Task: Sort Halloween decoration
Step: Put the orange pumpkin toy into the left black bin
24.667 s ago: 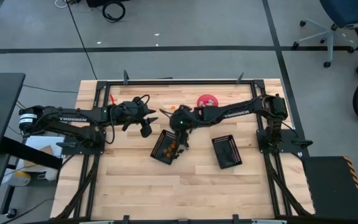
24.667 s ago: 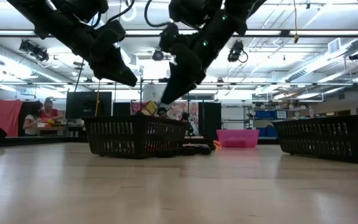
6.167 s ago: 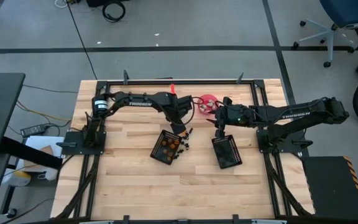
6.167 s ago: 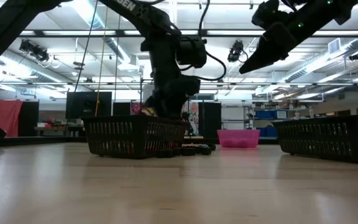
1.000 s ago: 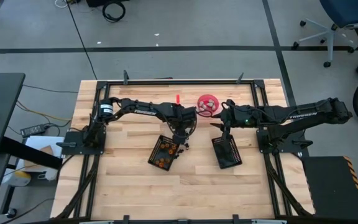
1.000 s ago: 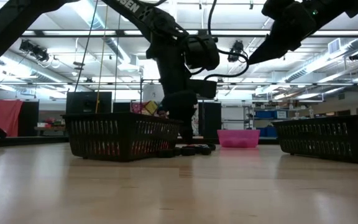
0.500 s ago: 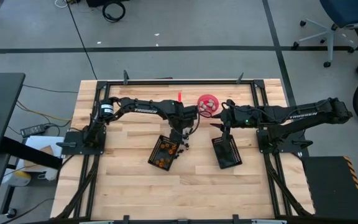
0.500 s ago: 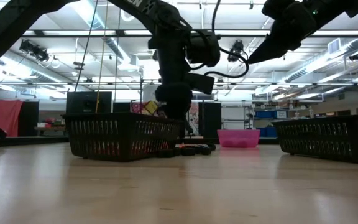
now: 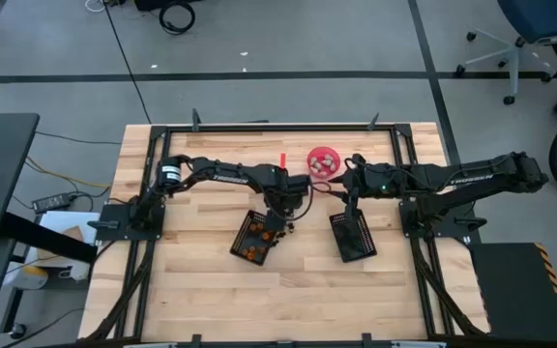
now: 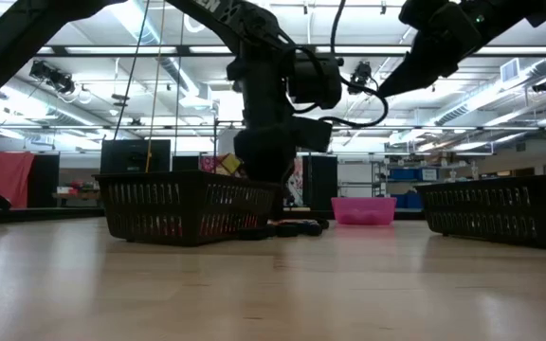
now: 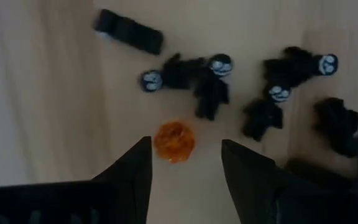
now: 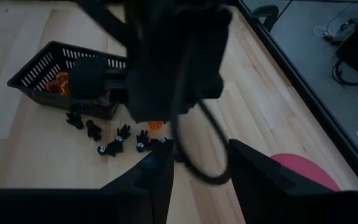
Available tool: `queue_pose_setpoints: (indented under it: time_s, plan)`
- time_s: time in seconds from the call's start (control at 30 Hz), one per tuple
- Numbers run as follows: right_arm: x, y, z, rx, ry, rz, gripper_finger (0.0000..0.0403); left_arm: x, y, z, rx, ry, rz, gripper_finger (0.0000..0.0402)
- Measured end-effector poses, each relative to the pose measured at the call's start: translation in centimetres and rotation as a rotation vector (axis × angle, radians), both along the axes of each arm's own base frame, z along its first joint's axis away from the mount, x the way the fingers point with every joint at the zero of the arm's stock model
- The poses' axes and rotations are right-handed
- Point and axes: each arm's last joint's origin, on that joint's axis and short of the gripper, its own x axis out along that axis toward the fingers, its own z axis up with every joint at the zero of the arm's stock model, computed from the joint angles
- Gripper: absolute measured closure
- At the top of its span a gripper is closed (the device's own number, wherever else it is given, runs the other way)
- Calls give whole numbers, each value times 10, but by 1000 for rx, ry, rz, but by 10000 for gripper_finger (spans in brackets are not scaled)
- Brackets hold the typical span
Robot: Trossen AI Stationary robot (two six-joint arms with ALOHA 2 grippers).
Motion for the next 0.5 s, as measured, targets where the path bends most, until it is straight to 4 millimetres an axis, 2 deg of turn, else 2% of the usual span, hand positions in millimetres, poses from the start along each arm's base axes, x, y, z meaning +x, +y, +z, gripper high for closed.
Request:
queue_pose_setpoints:
  time_s: [0.3,0.5]
  plan:
    - [0,0,0,-1,-4,1,247,4,-9,-11,91,23,-57,238]
    - [0,0,0,-3,-1,3,247,5,-9,-14,94,23,-59,267]
